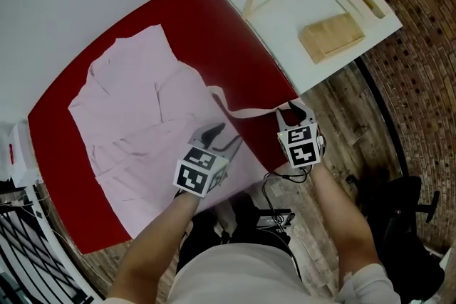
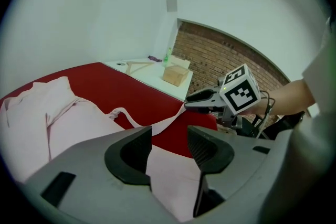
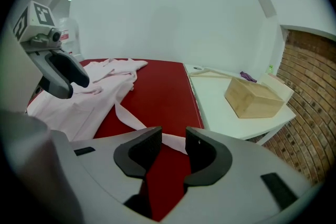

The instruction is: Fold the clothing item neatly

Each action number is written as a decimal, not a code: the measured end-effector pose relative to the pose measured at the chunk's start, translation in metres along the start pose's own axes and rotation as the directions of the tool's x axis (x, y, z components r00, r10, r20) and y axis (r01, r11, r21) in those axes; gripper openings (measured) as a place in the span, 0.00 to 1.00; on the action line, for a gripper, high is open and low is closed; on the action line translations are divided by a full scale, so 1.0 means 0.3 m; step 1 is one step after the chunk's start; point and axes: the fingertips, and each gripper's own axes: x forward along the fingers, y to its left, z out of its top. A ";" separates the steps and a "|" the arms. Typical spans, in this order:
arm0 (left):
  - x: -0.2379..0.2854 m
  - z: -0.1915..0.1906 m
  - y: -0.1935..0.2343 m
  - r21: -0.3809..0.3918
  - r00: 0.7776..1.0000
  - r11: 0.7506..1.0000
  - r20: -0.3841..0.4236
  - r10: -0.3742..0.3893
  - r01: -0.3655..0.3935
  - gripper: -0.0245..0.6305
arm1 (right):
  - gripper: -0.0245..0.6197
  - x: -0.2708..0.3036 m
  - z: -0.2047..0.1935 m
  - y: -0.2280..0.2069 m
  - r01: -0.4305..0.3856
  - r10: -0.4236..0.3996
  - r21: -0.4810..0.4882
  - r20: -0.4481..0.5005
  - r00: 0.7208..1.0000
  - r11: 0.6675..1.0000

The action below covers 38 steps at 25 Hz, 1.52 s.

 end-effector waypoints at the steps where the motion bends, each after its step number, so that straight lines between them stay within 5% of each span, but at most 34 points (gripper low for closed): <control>1: 0.019 -0.002 0.003 0.009 1.000 1.000 -0.010 0.002 -0.002 0.33 | 0.23 0.004 -0.012 -0.009 -0.002 0.002 -0.001 -0.008 1.000 1.000; 10: 0.156 -0.031 0.100 0.000 0.985 0.995 -0.142 0.095 -0.096 0.42 | 0.35 0.042 -0.085 -0.125 -0.017 0.020 0.043 -0.075 0.997 0.999; 24: 0.273 -0.059 0.162 0.057 0.955 0.987 -0.252 0.158 -0.149 0.42 | 0.33 0.097 -0.131 -0.161 -0.036 0.062 0.203 -0.123 0.990 0.978; 29: 0.276 -0.031 0.157 0.079 0.965 0.988 -0.216 0.147 -0.133 0.10 | 0.11 0.080 -0.122 -0.148 -0.008 0.023 0.124 -0.120 0.992 0.992; 38: 0.186 0.022 0.142 -0.023 0.989 0.997 -0.133 0.066 -0.069 0.08 | 0.09 -0.016 0.070 -0.149 0.059 -0.062 0.055 0.056 0.996 0.997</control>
